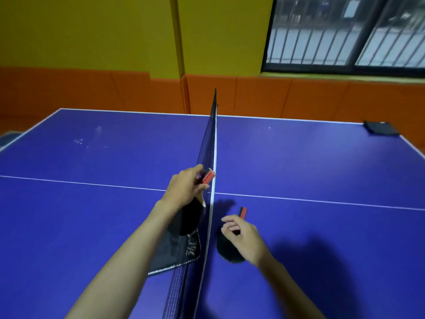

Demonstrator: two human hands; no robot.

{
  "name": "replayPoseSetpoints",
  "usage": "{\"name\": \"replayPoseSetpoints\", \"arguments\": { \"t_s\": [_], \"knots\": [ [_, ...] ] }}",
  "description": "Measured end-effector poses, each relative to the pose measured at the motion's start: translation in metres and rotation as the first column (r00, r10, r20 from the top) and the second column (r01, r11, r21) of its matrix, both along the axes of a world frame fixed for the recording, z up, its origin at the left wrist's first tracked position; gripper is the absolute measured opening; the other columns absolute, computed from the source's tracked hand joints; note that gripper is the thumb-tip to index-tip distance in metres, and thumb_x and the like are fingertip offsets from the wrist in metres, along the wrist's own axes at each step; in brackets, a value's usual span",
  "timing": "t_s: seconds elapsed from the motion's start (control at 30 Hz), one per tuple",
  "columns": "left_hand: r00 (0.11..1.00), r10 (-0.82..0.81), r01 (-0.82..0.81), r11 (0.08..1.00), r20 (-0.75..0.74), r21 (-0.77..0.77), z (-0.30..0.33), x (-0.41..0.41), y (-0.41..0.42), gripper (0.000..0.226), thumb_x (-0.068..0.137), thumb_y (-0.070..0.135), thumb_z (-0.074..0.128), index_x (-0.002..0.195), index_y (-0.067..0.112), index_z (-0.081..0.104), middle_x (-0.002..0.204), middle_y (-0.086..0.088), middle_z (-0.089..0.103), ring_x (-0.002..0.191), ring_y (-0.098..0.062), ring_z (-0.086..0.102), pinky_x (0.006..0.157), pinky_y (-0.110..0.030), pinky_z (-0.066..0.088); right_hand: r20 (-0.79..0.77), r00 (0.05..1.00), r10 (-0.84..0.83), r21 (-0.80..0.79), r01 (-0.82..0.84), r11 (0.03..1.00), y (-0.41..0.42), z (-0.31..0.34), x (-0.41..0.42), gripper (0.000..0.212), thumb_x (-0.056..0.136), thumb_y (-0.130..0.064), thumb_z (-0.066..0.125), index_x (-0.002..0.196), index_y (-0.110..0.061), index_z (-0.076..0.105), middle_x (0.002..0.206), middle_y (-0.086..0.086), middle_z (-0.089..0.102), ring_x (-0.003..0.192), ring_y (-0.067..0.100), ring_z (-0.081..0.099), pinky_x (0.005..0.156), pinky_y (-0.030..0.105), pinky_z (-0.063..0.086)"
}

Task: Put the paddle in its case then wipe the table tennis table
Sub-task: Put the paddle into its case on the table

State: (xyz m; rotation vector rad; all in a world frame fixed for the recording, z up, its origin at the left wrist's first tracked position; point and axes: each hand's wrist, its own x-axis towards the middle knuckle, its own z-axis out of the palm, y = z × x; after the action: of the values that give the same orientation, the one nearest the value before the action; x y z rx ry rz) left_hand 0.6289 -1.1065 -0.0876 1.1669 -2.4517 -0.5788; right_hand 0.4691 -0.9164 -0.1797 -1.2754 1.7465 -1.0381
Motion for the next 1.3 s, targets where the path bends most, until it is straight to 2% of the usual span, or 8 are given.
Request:
{"name": "replayPoseSetpoints", "arguments": {
  "t_s": [0.2,0.53,0.63,0.7,0.83,1.1,1.2,1.3],
  "knots": [
    [0.987,0.087,-0.058,0.979,-0.138,0.198,-0.005,-0.023,0.091,0.038,0.083,0.041,0.080,0.088,0.026,0.045,0.074,0.009,0.060,0.075,-0.023,0.057,0.072,-0.040,0.048,0.185,0.969,-0.164,-0.008,0.168,0.986,0.067,0.010,0.018,0.011,0.094,-0.018,0.077,0.104,-0.016,0.074,0.091,0.000,0.076,0.085,0.004,0.071,0.079,0.012,0.049],
    [0.938,0.226,-0.093,0.894,-0.263,0.439,-0.056,-0.016,0.161,0.031,0.080,0.048,0.085,0.091,0.027,0.064,0.085,0.007,0.072,0.084,-0.005,0.067,0.079,-0.029,0.053,0.252,0.900,-0.354,0.142,0.328,0.934,0.133,-0.028,-0.002,0.008,0.098,-0.013,0.070,0.095,-0.018,0.075,0.086,0.001,0.078,0.084,0.025,0.074,0.079,0.042,0.064],
    [0.939,0.261,-0.068,0.779,-0.223,0.624,-0.076,0.002,0.160,0.050,0.075,0.059,0.084,0.107,0.024,0.068,0.113,0.007,0.071,0.109,-0.006,0.064,0.093,-0.022,0.045,0.319,0.858,-0.403,0.209,0.351,0.913,0.136,-0.040,-0.014,0.008,0.099,-0.011,0.068,0.095,-0.013,0.073,0.089,0.009,0.078,0.092,0.034,0.074,0.076,0.042,0.065],
    [0.936,0.293,-0.039,0.640,-0.196,0.768,-0.089,0.014,0.159,0.066,0.068,0.069,0.081,0.113,0.023,0.068,0.113,0.001,0.072,0.102,-0.009,0.067,0.089,-0.024,0.050,0.349,0.834,-0.428,0.239,0.362,0.901,0.135,-0.045,-0.022,0.007,0.100,-0.009,0.066,0.096,-0.010,0.072,0.090,0.012,0.077,0.091,0.032,0.075,0.072,0.035,0.064],
    [0.932,0.273,0.089,0.461,-0.236,0.883,-0.105,0.030,0.155,0.032,0.089,0.033,0.080,0.114,0.014,0.074,0.096,-0.010,0.075,0.094,-0.020,0.071,0.087,-0.040,0.055,0.375,0.819,-0.435,0.274,0.350,0.896,0.119,-0.051,-0.033,0.011,0.103,-0.006,0.061,0.098,-0.009,0.070,0.090,0.014,0.076,0.083,0.023,0.075,0.066,0.026,0.060],
    [0.775,0.565,-0.028,0.479,-0.284,0.877,-0.134,0.044,0.122,0.016,0.090,0.004,0.076,0.105,-0.001,0.074,0.085,-0.018,0.067,0.083,-0.026,0.065,0.076,-0.033,0.055,0.316,0.827,-0.465,0.440,0.306,0.844,0.046,-0.088,-0.060,0.015,0.102,-0.012,0.059,0.097,-0.016,0.073,0.091,0.006,0.075,0.088,0.021,0.075,0.077,0.034,0.055],
    [0.720,0.641,-0.128,0.499,-0.266,0.857,-0.151,0.050,0.108,0.015,0.088,0.000,0.076,0.103,0.001,0.074,0.080,-0.016,0.070,0.077,-0.025,0.069,0.082,-0.040,0.055,0.182,0.817,-0.547,0.532,0.386,0.754,0.022,-0.120,-0.073,0.012,0.084,-0.019,0.068,0.073,-0.019,0.064,0.074,0.005,0.056,0.067,0.022,0.054,0.066,0.033,0.046],
    [0.683,0.680,-0.182,0.511,-0.266,0.840,-0.163,0.056,0.100,0.015,0.088,0.002,0.076,0.101,0.010,0.077,0.081,-0.021,0.075,0.079,-0.029,0.074,0.079,-0.041,0.059,0.071,0.822,-0.565,0.591,0.422,0.687,0.002,-0.161,-0.083,0.016,0.063,-0.033,0.062,0.075,-0.023,0.057,0.072,0.003,0.050,0.069,0.026,0.041,0.065,0.037,0.041]
  ]
}}
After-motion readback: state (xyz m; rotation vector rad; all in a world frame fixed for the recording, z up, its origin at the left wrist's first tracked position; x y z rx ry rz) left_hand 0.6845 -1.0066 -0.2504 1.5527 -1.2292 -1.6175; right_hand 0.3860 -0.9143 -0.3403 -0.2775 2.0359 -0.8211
